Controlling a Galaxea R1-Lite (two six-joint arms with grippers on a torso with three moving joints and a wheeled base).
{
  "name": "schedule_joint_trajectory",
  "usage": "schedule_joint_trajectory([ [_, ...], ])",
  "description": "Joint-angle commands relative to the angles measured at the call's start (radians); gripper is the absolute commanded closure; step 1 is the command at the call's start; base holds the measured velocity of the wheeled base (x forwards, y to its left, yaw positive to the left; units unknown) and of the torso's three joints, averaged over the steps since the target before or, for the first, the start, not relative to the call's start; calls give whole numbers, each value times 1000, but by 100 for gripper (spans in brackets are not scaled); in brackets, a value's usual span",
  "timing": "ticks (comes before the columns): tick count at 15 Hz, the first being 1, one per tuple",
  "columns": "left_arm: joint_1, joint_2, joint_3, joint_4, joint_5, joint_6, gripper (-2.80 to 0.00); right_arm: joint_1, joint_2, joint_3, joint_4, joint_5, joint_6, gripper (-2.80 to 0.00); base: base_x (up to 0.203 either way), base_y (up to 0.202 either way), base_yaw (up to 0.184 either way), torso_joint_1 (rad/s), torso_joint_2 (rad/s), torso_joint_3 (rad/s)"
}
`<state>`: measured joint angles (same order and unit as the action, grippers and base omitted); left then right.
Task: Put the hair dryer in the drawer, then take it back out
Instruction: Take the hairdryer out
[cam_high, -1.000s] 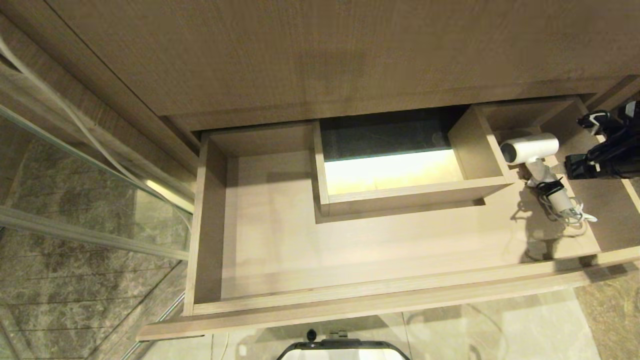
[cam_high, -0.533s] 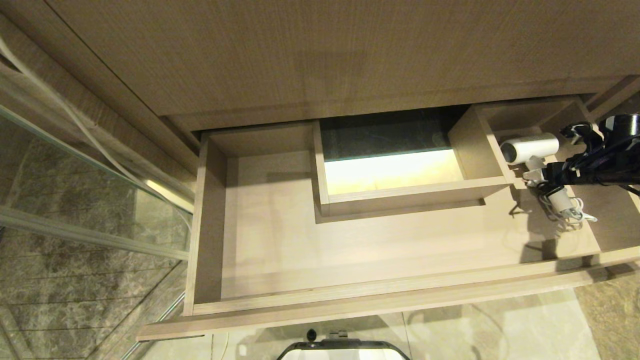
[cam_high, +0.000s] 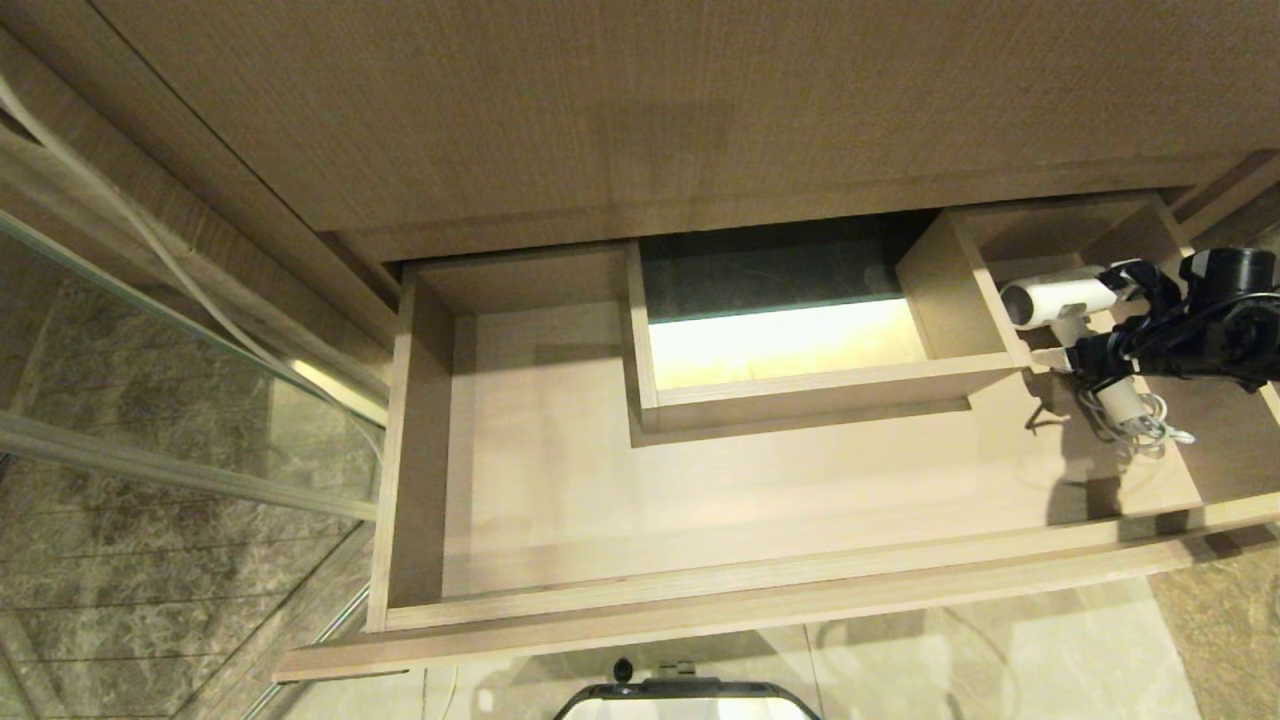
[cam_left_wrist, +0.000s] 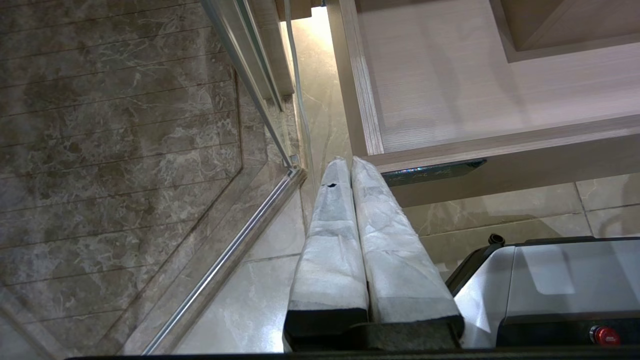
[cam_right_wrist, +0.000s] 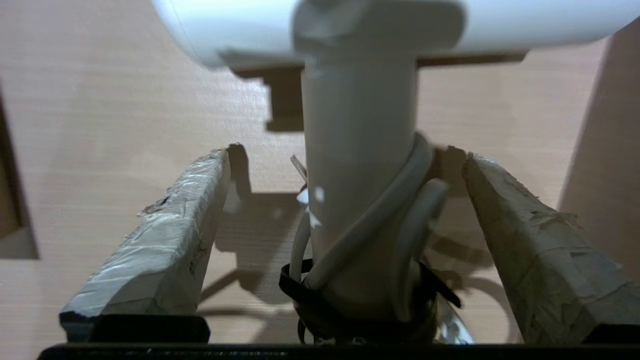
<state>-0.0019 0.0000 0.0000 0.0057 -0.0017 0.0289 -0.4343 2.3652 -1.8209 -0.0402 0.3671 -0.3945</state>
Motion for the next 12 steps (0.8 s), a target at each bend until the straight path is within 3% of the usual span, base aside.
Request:
schedule_joint_trajectory([
  [1,0,0,2,0,0,0,0,-4,25,-4,-3,3,-3,-280,0,0,0,0,0,0],
  [2,0,0,2,0,0,0,0,-6,29,-9,-6,5,-3,-239,0,0,0,0,0,0],
  [3,0,0,2,0,0,0,0,-8,36,-21,-11,4,-2,0,0,0,0,0,0,0],
  [12,0,0,0,0,0,0,0,-8,-45,-11,27,-8,-37,0,0,0,0,0,0,0],
])
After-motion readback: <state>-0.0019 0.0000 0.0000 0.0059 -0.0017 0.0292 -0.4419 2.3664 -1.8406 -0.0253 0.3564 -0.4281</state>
